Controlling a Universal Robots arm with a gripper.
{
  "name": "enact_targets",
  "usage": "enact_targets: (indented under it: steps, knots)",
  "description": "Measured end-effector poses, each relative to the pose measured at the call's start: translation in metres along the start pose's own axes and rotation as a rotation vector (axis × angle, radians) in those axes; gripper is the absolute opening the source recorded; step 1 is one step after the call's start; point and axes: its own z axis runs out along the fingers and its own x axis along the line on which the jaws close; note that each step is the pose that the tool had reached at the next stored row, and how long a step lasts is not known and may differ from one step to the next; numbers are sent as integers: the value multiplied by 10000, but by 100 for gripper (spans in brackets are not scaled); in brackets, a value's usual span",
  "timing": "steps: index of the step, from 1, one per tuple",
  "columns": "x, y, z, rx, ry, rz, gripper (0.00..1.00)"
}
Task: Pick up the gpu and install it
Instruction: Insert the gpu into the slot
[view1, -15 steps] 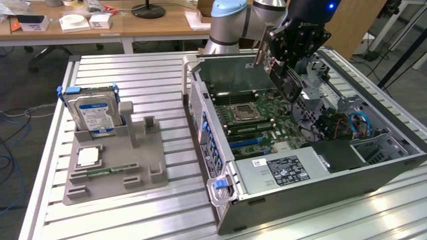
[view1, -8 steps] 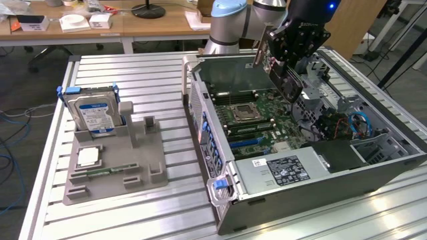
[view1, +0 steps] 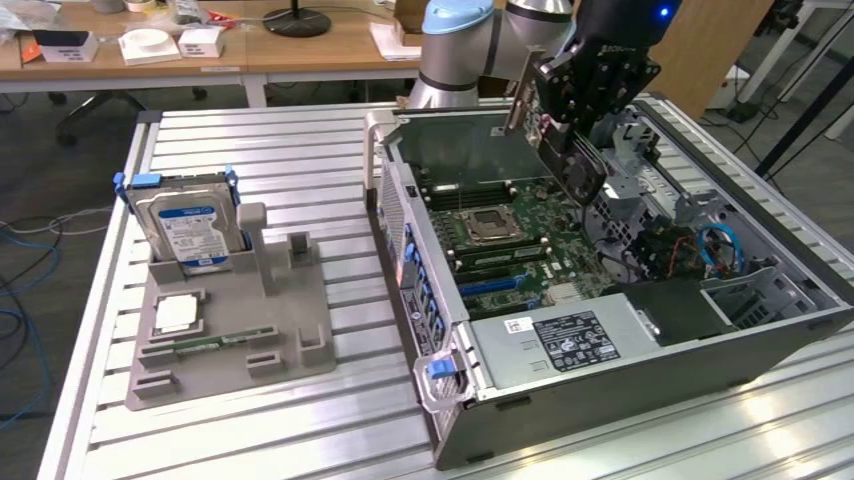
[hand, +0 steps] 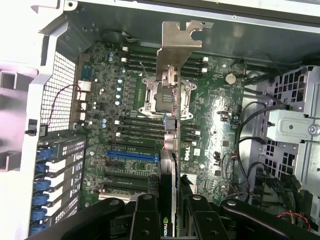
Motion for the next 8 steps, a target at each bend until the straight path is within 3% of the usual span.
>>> enact_targets:
  steps: [8]
  knots:
    - [0,0,0,-1,11,-208,26]
